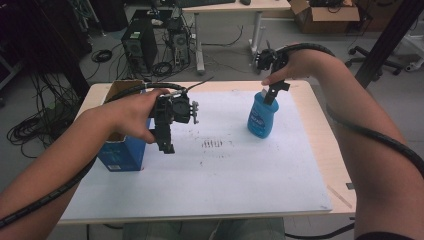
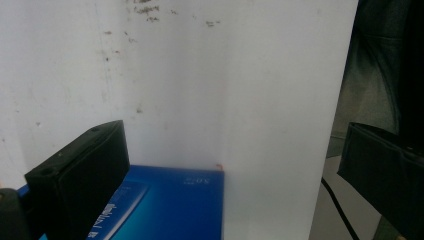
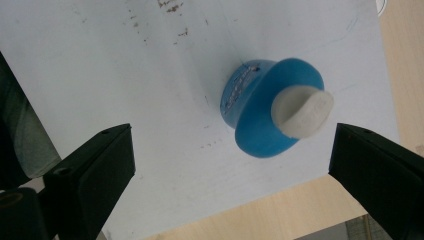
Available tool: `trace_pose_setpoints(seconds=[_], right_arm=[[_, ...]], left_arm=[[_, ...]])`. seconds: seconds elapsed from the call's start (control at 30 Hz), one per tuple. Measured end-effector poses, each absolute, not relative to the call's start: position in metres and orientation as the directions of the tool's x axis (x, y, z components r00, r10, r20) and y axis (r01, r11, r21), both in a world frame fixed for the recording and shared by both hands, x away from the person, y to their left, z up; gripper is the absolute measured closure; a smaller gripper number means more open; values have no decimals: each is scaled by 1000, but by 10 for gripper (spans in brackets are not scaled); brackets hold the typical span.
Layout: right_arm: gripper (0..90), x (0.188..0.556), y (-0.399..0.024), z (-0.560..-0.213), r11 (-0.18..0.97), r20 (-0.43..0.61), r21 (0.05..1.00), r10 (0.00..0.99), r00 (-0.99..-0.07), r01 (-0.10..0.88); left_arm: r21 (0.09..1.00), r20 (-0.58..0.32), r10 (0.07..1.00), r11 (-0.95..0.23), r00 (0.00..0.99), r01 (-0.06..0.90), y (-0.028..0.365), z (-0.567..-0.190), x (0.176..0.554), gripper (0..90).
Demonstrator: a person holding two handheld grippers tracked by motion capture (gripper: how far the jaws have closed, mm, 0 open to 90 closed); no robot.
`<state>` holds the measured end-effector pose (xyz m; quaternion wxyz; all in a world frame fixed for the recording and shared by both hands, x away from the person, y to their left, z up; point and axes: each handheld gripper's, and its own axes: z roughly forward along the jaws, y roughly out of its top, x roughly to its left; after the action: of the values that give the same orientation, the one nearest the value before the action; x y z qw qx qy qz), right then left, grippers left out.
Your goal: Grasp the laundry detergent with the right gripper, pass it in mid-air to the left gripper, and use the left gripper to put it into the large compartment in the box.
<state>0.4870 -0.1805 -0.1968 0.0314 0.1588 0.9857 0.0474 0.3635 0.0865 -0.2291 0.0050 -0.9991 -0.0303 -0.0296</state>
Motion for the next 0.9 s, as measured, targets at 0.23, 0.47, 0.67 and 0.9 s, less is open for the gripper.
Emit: trace_pose_setpoints(seconds=[0.23, 0.47, 0.67, 0.9], right_arm=[[44, 478, -200, -198, 934, -48, 111, 345, -937, 338], [40, 467, -221, -204, 917, -39, 147, 381, -924, 372], [38, 461, -240, -213, 890, -32, 212, 419, -907, 404], [34, 452, -260, -215, 844, -18, 347, 442, -897, 409]], left_arm=[[-10, 57, 57, -998, 997, 58, 84, -230, 362, 2], [-15, 68, 44, -999, 997, 45, 83, -230, 362, 2], [-13, 78, 40, -999, 996, 41, 80, -227, 359, 2], [-15, 86, 35, -999, 996, 36, 80, -225, 358, 2]])
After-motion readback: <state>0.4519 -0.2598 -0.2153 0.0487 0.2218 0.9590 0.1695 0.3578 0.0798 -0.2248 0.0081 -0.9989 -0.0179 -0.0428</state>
